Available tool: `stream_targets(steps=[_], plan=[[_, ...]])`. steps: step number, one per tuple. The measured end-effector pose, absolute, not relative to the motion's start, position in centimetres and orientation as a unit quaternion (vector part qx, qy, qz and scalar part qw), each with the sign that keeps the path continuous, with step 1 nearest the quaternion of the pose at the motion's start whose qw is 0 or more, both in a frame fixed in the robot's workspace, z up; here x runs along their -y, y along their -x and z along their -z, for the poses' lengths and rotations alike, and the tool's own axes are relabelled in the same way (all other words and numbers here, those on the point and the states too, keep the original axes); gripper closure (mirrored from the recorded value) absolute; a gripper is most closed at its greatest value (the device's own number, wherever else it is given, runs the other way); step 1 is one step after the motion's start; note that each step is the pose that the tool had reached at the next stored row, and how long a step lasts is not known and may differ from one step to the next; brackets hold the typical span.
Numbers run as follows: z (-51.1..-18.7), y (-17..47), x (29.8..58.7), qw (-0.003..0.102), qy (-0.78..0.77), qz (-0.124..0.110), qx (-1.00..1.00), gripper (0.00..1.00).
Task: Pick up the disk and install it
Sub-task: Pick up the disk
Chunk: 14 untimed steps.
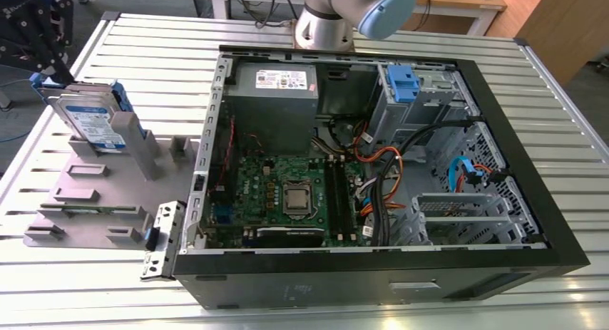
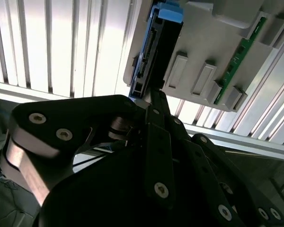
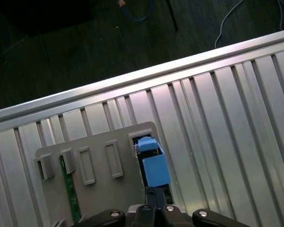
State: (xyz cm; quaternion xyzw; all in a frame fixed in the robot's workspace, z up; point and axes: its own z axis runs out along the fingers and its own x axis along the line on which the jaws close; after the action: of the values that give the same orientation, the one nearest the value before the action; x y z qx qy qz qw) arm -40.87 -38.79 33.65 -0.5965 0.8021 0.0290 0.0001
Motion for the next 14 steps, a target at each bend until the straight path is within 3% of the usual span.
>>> stream_targets(steps=[14], plan=[[-33.64,40.81,38.79,0.002,0.636,-0.033,-0.771,0.89]])
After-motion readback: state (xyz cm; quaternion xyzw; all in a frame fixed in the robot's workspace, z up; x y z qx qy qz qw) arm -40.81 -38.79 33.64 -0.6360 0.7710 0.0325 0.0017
